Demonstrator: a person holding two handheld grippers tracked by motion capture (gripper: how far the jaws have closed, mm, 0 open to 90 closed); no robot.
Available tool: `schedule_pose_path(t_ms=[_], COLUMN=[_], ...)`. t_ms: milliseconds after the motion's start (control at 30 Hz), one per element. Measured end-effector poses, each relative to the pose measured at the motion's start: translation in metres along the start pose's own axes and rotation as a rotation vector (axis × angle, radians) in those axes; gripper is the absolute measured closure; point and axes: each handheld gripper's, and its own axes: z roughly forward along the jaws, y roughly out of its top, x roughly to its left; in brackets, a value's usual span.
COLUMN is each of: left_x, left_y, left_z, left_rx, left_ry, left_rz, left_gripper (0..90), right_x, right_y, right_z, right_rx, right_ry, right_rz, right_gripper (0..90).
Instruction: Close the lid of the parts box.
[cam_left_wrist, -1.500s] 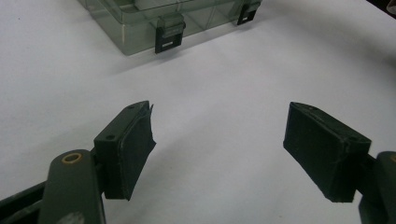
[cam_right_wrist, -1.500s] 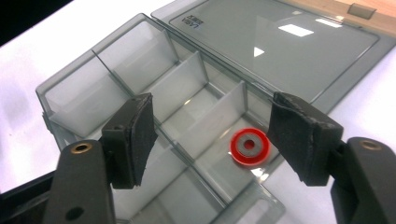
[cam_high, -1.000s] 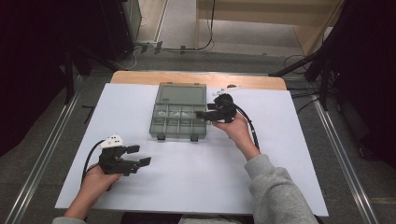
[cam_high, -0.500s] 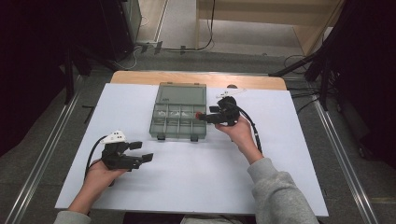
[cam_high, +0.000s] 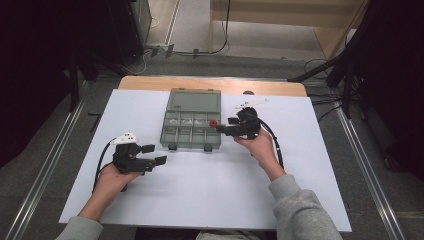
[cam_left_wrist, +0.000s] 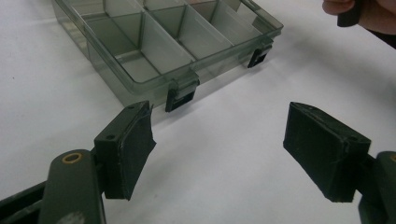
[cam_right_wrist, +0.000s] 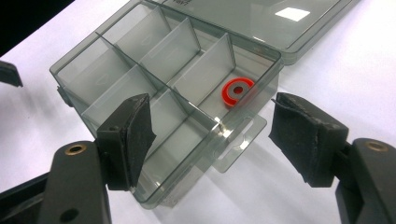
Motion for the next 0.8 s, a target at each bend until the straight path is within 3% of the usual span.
schedule_pose_path(t_ms=[300, 800], left_x=[0.005, 0.016], left_y=[0.018, 0.051], left_z=[0.013, 0.029], left_rx=[0.001, 0.003], left_ry=[0.03, 0.03], left_rz=[-0.009, -0.02], left_gripper=[23.6, 23.7], right_x=[-0.003, -0.008], right_y=[-0.002, 0.005], right_z=[-0.007, -0.009], right_rx=[-0.013, -0.033], right_ry=[-0.006, -0.011], right_rz=[0.017, 0.036], right_gripper=[31.1, 31.7])
